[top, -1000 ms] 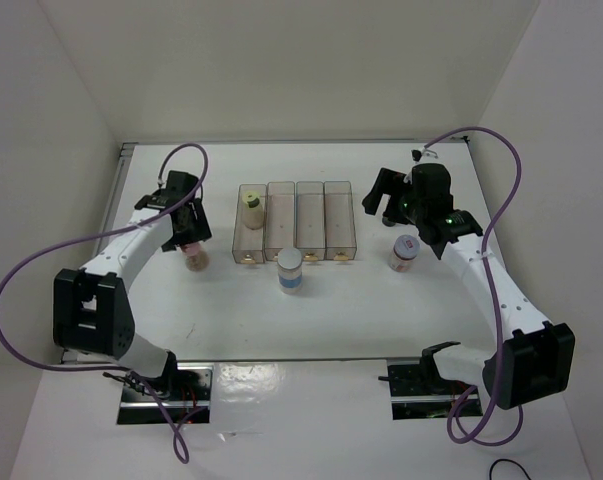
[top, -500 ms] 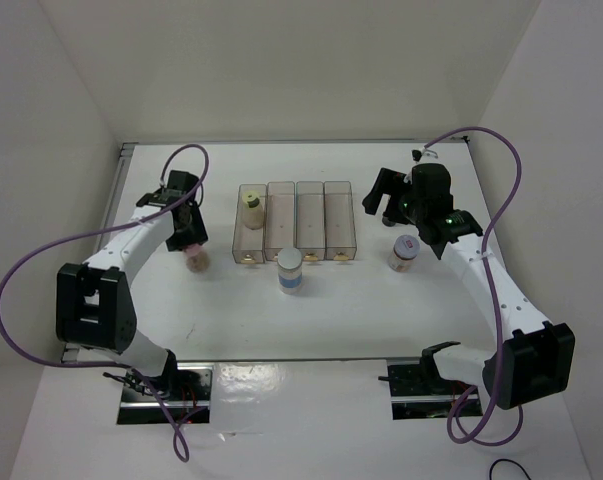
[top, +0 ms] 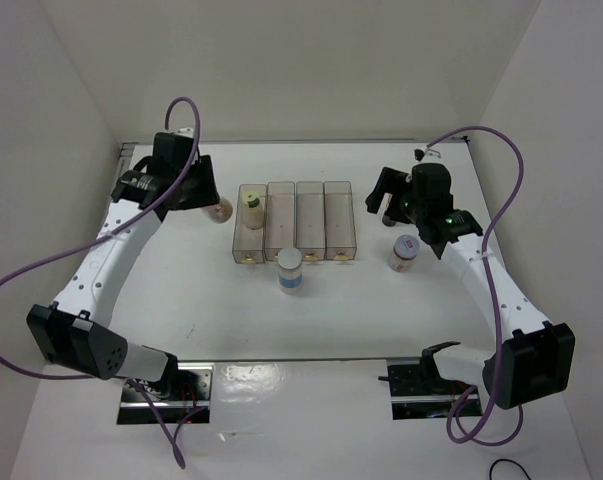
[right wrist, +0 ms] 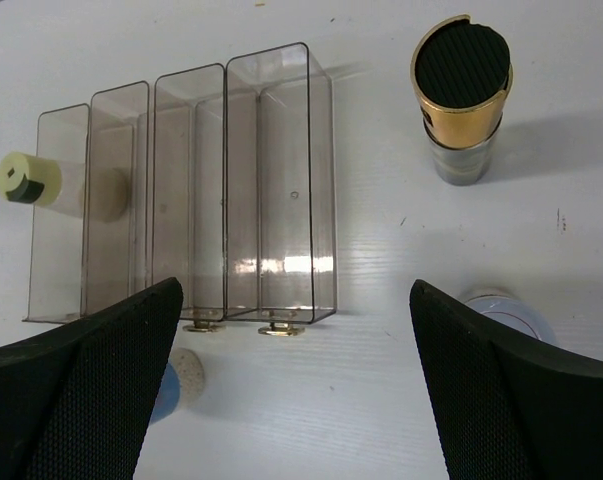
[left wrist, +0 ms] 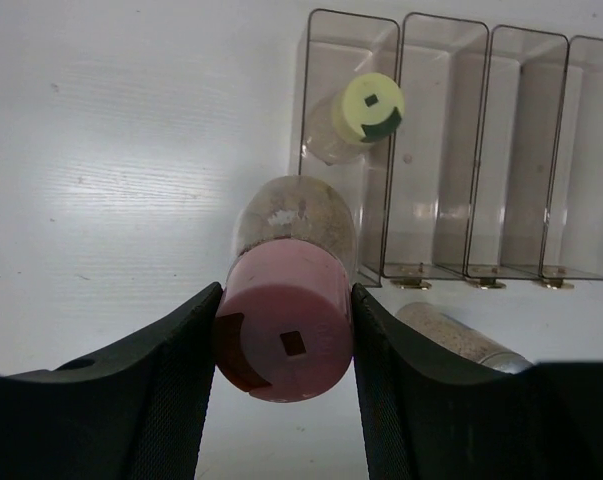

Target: Organize the condiment bottles

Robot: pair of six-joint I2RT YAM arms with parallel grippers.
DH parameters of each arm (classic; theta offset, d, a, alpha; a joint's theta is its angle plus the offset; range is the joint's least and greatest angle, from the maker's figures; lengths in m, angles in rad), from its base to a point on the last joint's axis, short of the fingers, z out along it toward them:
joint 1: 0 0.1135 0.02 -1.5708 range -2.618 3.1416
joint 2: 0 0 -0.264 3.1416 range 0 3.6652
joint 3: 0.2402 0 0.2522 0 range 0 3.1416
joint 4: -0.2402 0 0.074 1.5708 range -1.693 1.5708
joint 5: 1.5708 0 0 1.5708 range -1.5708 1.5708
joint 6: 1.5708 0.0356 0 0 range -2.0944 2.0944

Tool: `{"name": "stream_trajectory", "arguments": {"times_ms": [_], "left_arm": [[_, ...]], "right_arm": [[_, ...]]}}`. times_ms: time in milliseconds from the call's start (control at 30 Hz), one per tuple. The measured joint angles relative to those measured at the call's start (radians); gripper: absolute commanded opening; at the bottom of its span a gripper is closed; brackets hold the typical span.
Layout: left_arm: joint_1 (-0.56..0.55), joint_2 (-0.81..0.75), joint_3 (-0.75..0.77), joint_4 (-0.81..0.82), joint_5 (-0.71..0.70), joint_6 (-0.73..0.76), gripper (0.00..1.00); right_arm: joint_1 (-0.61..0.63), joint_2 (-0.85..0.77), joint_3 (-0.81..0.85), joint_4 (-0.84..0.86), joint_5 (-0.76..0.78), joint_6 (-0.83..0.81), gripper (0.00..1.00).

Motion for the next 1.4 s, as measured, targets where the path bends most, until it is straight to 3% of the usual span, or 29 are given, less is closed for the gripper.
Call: {"name": "stream_trajectory", "arguments": {"times_ms": [500,1067,1400], "left_arm": [[-0.110,0.144,-0.034,0.062,0.075,0.001,0.35],[-0.143,0.327,-0.035,0.127,-0.010,0.005,0.37],[-0.175,0.392,-0.035,0.130,-0.072,0.013,0.44]], "right_arm": [[0.000,0.018,0.043,0.001,-0.037,-0.018,0.98],[0.000,0.018,0.043,0.002,-0.048,-0.023,0.98],[0.000,0.029,0.043,0.003,-0.048,-0.023,0.98]]}}
